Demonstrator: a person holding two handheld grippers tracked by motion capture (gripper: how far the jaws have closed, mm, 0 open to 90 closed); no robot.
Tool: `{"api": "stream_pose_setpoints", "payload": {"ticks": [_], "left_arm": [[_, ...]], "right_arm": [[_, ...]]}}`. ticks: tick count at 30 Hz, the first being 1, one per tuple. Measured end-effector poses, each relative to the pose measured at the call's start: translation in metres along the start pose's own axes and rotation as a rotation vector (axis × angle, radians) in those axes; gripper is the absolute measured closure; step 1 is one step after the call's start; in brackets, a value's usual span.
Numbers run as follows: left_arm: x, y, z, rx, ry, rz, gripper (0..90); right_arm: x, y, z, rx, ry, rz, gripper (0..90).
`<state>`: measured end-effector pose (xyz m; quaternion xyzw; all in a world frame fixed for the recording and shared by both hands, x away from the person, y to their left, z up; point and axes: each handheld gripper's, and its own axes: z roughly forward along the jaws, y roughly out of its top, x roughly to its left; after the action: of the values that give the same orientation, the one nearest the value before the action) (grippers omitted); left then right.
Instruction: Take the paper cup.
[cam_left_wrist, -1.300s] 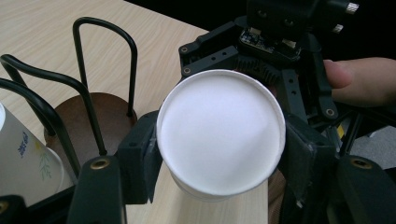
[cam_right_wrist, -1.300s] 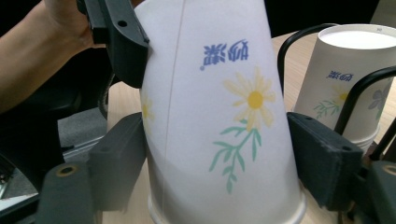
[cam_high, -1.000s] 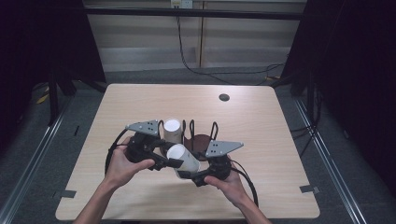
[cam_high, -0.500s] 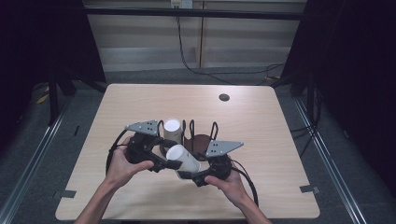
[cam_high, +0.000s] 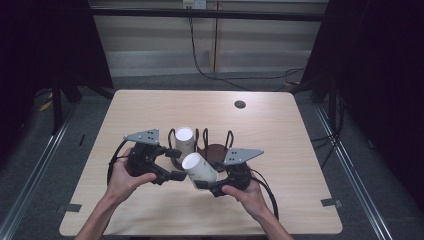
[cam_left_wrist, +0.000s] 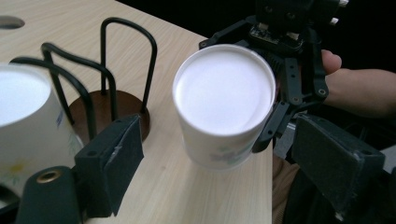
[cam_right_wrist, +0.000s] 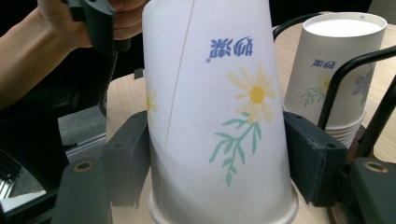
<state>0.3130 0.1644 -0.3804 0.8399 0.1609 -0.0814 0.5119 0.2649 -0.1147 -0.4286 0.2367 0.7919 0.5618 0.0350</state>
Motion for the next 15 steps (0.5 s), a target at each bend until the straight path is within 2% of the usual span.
{"api": "stream_pose_setpoints", "payload": {"ticks": [2, 8, 15], "left_arm": [[0.001, -0.003, -0.003, 0.016, 0.031, 0.002, 16.2], [0.0, -0.011, -0.01, 0.027, 0.068, 0.018, 16.4], [-0.001, -0.015, -0.01, 0.039, 0.078, 0.024, 16.2]], "right_arm": [[0.0, 0.0, -0.001, 0.004, -0.001, -0.003, 29.9], [0.0, 0.001, -0.004, 0.036, -0.003, -0.005, 30.4], [-0.002, 0.002, -0.004, 0.087, 0.001, -0.007, 31.0]]}}
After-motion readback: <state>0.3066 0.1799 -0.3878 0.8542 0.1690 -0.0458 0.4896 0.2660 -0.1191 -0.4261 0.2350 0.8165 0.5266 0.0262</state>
